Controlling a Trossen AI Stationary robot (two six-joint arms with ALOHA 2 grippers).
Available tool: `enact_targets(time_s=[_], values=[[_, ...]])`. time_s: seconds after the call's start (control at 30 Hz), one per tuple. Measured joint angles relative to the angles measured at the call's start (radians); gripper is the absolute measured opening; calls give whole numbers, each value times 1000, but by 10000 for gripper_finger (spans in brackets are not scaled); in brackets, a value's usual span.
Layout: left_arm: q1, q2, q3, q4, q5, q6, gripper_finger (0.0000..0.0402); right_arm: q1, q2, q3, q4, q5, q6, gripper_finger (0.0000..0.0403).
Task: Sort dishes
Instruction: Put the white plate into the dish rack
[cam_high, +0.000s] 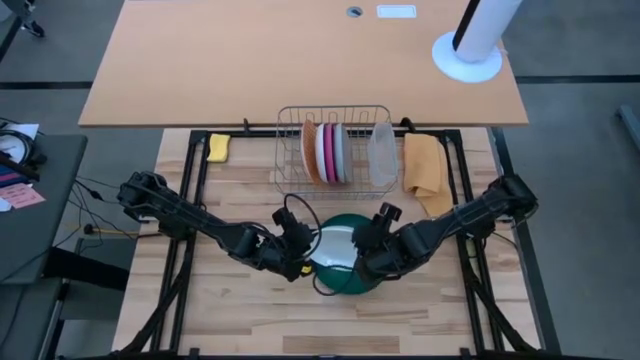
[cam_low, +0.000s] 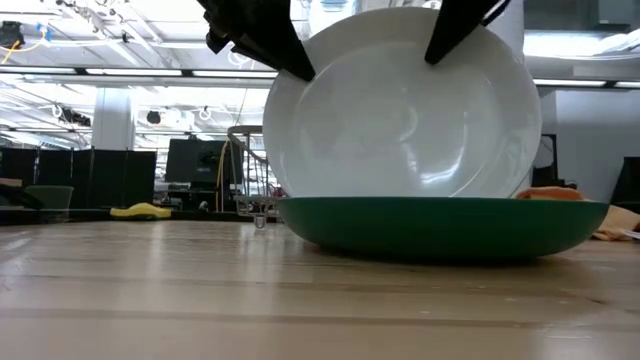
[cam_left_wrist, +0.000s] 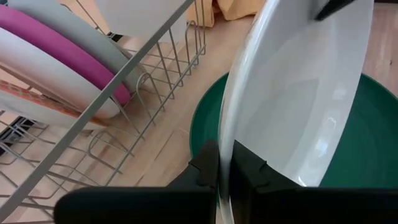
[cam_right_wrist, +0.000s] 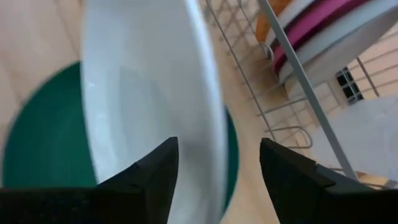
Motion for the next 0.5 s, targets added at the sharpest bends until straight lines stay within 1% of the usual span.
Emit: enact_targets(time_s=[0.13, 0.23, 0.33, 0.4, 0.5], values=[[0, 0, 0, 1, -2, 5, 3, -26, 0, -6, 8, -20, -4, 217], [0, 0, 0, 1, -3, 6, 3, -30, 0, -6, 16, -30, -4, 188], [0, 0, 0, 1, -3, 8, 3, -31, 0, -6, 20, -50, -11, 139], [0, 0, 0, 2, -3, 8, 3, -35, 1, -6, 34, -74, -31, 99], [0, 0, 0, -6, -4, 8, 7, -36, 0, -4, 44, -82, -47, 38]])
